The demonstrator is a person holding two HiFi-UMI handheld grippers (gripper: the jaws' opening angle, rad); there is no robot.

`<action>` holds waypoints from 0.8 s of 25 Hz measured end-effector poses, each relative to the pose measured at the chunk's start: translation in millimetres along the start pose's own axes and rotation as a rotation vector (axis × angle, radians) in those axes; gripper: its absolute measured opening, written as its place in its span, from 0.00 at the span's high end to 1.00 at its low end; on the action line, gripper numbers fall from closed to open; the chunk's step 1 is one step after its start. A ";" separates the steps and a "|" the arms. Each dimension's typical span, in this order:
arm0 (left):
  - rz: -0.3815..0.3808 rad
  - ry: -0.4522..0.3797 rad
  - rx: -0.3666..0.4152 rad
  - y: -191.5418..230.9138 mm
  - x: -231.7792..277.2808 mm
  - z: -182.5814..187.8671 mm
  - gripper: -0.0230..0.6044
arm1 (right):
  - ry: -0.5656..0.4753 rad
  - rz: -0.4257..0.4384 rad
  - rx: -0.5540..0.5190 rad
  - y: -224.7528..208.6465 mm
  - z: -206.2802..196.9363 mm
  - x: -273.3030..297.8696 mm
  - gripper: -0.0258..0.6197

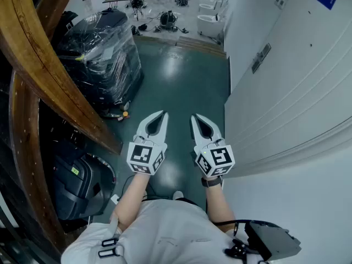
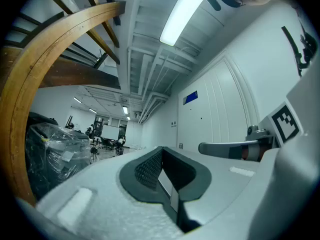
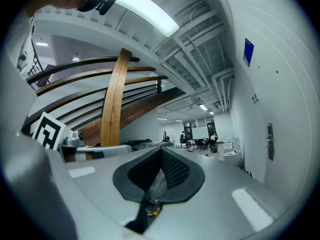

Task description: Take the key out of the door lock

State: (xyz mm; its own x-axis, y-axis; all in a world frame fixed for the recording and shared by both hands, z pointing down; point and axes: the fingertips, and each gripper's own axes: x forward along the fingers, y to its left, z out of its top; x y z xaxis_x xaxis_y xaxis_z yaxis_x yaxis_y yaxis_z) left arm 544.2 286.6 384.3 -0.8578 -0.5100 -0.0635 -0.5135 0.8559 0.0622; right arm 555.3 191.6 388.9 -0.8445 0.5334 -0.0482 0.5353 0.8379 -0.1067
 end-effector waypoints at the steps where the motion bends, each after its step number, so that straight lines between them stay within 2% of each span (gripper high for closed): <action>1: -0.001 0.006 0.007 -13.0 6.2 -4.0 0.96 | 0.000 -0.009 -0.022 -12.7 2.6 -6.6 0.96; 5: 0.006 0.022 0.022 -45.9 21.2 -13.2 0.96 | -0.002 -0.021 -0.076 -44.0 8.0 -27.8 0.96; 12: 0.011 0.047 0.041 -56.4 28.6 -12.2 0.96 | 0.009 -0.003 0.023 -45.1 -8.0 -35.3 0.96; 16: 0.010 0.043 0.043 -52.2 31.8 -16.7 0.96 | 0.010 -0.004 0.069 -51.7 -14.9 -26.3 0.96; 20: 0.025 0.025 0.016 -23.7 44.1 -25.1 0.96 | 0.024 0.010 0.049 -58.7 -28.2 -0.4 0.96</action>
State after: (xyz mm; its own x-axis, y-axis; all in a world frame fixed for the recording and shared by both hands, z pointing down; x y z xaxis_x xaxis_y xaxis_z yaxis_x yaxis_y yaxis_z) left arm 518.0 241.6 405.0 -0.8707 -0.4904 -0.0370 -0.4917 0.8695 0.0477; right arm 524.6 145.4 423.2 -0.8383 0.5447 -0.0254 0.5415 0.8262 -0.1551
